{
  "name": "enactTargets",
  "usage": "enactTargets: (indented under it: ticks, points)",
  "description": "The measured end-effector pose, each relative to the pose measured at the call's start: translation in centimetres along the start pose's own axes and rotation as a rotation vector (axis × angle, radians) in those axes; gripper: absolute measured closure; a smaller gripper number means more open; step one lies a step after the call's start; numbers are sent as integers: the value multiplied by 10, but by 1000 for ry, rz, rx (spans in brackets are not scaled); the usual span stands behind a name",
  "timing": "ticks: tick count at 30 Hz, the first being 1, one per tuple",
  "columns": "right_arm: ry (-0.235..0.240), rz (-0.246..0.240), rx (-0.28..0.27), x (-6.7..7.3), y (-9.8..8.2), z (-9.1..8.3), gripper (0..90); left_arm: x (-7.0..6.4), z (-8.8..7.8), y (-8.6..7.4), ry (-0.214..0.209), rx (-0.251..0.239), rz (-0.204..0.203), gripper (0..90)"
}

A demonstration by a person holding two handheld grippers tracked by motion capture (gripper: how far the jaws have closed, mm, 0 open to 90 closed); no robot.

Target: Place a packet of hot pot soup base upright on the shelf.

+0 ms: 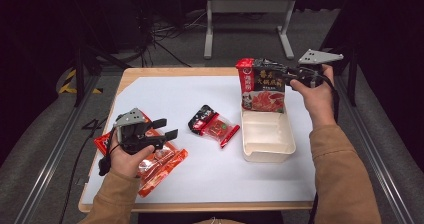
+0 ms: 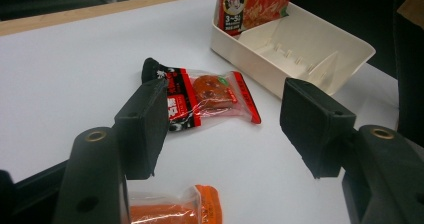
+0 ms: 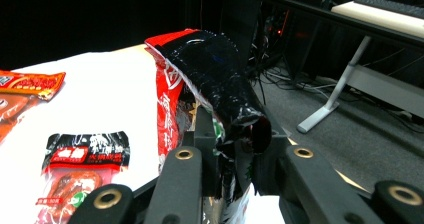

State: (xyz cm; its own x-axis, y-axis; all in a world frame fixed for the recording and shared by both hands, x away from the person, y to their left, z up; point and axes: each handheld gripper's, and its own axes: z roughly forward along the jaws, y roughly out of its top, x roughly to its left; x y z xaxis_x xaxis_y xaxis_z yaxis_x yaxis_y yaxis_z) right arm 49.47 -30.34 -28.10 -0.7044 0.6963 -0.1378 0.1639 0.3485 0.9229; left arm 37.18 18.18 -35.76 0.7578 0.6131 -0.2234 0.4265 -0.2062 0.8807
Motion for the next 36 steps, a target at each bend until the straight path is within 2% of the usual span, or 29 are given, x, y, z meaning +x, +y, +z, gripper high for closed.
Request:
enactTargets:
  ticks: [7, 10, 12, 15, 24, 27, 36]
  points:
    - [10, 11, 9, 3, -9, 4, 750, 0, 0, 0, 1, -1, -4, 371]
    - [20, 21, 39, 5, -19, 7, 741, 0, -1, 0, 5, 0, -1, 364]
    - [22, 35, 40, 5, -25, 8, 736, 1, -1, -1, 7, 0, -2, 361]
    - [24, 58, 26, 4, -30, 6, 730, 1, 0, -1, 7, 1, -6, 358]
    - [0, 66, 50, 5, -43, -5, 733, 1, 2, -1, 12, 16, 8, 341]
    - [-10, 75, 58, 5, -47, -8, 735, 1, 2, -1, 10, 14, 0, 341]
    - [-19, 85, 64, 6, -50, -11, 713, 5, -1, -3, 30, 22, 3, 347]
